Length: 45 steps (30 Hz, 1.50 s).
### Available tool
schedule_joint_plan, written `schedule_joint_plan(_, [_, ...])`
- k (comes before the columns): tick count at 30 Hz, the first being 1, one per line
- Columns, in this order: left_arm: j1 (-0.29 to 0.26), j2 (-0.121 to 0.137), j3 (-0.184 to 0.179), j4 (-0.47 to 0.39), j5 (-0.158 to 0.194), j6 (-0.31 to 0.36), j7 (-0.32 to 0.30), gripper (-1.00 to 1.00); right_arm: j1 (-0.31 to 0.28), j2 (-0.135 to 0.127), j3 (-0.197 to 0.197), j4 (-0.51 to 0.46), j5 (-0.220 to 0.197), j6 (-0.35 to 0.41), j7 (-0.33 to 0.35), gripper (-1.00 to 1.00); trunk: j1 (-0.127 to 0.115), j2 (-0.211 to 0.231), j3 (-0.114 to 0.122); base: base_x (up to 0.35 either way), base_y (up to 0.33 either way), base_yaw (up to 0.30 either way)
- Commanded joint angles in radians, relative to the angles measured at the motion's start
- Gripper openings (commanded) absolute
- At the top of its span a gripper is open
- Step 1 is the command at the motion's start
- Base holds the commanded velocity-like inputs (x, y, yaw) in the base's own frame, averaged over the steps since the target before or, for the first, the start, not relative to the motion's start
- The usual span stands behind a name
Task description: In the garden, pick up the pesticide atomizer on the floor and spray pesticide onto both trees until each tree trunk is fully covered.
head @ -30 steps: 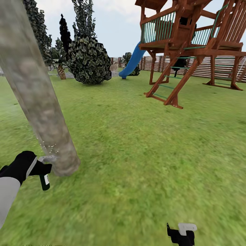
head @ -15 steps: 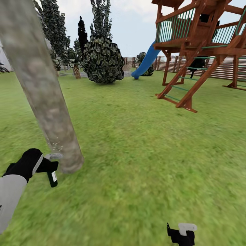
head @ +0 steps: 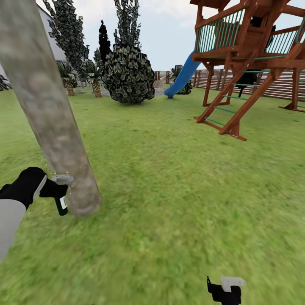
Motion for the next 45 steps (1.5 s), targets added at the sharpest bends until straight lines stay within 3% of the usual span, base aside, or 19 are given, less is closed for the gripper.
schedule_joint_plan(1, [-0.001, 0.004, -0.004, -0.001, 0.002, 0.003, -0.01, -1.0, 0.0, 0.0, 0.009, -0.001, -0.004, -0.001, -0.006, 1.0, 0.0, 0.0, -0.001, 0.0, 0.0, 0.255])
schedule_joint_plan(9, [-0.001, 0.002, -0.004, 0.0, 0.002, 0.003, -0.01, -1.0, 0.0, 0.0, 0.009, -0.001, -0.004, -0.001, -0.005, 1.0, 0.0, 0.0, -0.001, 0.107, -0.079, 0.253])
schedule_joint_plan(29, [0.0, -0.003, -0.002, 0.0, 0.002, 0.006, -0.01, -1.0, 0.0, -0.001, 0.008, -0.001, -0.004, -0.002, -0.005, 1.0, 0.0, 0.0, -0.001, 0.021, -0.271, 0.01])
schedule_joint_plan(45, [0.01, -0.002, -0.002, 0.003, 0.002, 0.005, -0.009, -1.0, 0.0, -0.001, 0.01, -0.001, -0.003, -0.002, -0.005, 1.0, 0.0, 0.0, -0.001, 0.118, -0.245, 0.198])
